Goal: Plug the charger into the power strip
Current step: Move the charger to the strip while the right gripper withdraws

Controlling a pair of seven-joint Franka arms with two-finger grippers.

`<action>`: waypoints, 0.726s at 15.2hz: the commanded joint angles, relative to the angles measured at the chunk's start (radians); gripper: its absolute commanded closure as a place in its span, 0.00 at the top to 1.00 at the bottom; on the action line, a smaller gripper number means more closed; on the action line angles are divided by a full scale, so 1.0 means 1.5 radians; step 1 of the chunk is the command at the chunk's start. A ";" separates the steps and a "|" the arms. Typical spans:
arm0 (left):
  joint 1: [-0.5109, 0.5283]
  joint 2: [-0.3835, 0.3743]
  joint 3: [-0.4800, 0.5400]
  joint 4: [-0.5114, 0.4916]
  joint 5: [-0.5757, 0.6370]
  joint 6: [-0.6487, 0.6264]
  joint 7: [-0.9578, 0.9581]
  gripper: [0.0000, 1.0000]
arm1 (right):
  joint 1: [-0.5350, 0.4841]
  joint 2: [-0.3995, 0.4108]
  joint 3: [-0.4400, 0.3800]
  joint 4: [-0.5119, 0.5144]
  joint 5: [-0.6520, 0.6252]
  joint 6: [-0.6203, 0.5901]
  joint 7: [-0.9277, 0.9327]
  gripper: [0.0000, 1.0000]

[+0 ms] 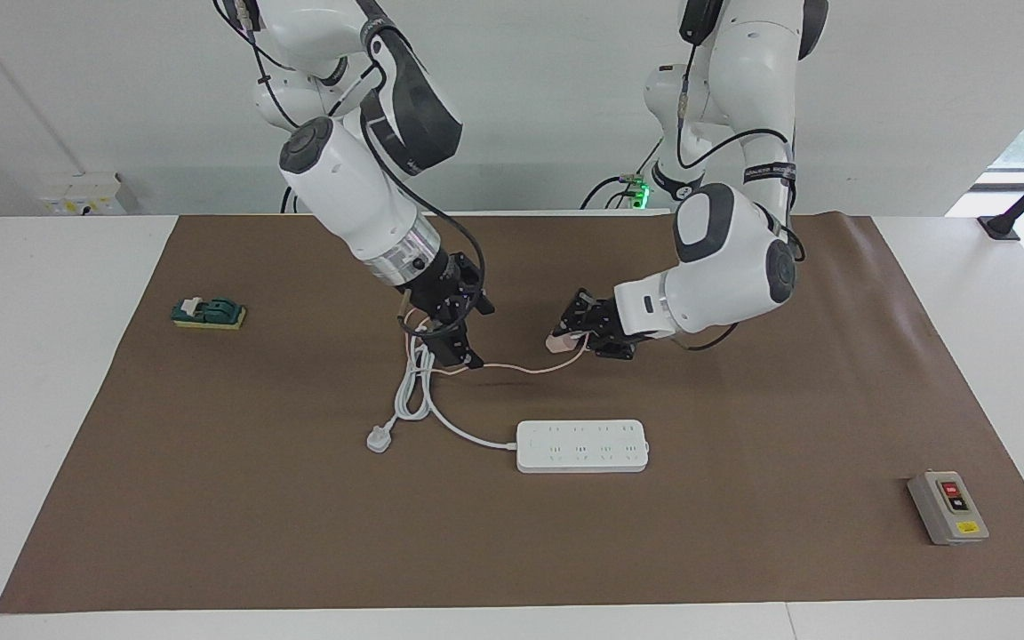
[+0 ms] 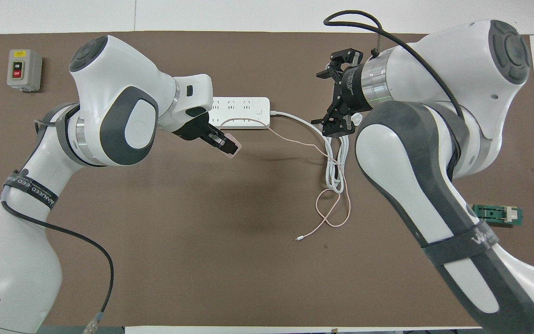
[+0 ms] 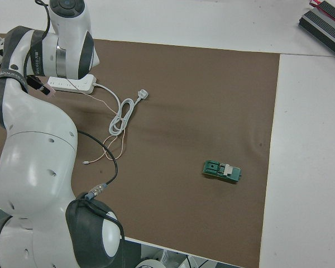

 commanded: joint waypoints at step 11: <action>0.008 0.002 0.011 -0.010 0.250 0.162 0.302 0.00 | -0.251 -0.088 0.004 -0.007 -0.080 -0.222 -0.467 1.00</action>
